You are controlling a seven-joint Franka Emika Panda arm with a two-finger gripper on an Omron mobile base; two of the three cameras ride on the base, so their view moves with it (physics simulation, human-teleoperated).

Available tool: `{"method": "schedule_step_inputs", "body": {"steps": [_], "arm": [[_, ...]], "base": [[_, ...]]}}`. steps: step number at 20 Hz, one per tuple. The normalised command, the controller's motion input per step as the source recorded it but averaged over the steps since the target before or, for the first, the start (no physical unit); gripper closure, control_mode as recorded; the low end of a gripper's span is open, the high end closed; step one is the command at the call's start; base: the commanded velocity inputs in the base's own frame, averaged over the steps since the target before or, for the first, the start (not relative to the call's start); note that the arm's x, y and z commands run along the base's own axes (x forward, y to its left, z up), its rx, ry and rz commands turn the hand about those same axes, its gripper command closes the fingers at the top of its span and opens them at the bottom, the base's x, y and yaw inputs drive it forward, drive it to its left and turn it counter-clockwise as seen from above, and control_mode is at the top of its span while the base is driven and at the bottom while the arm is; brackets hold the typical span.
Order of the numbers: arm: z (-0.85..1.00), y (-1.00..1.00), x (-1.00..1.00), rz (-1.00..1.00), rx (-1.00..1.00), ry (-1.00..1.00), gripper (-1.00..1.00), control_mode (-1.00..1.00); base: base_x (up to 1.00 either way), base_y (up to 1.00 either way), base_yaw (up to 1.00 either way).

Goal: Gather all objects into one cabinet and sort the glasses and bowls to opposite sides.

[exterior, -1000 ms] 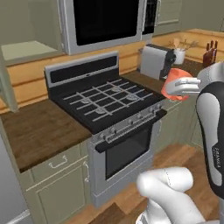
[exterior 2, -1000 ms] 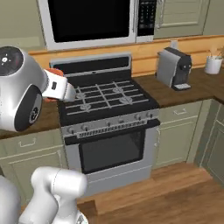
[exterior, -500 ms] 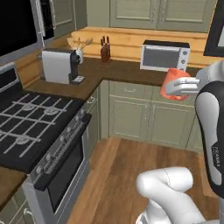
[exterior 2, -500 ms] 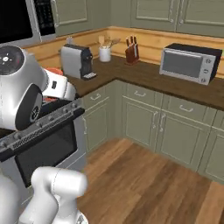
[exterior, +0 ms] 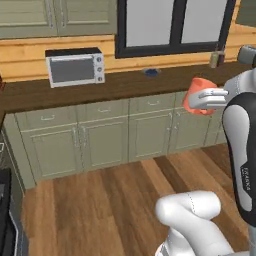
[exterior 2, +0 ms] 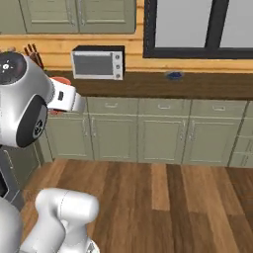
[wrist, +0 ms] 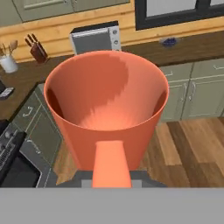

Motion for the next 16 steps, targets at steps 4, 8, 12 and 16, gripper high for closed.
{"method": "schedule_step_inputs", "body": {"steps": [4, 8, 12, 16], "arm": [[0.00, 0.00, 0.00, 0.00, 0.00, 0.00, 1.00, 1.00], [0.00, 0.00, 0.00, 0.00, 0.00, 0.00, 1.00, 1.00], [0.00, 0.00, 0.00, 0.00, 0.00, 0.00, 1.00, 1.00], [0.00, 0.00, 0.00, 0.00, 0.00, 0.00, 1.00, 1.00]], "base": [[0.00, -0.18, -0.90], [0.06, -0.08, -0.84], [0.71, 0.08, -0.40], [0.08, 0.00, 0.00]]}}
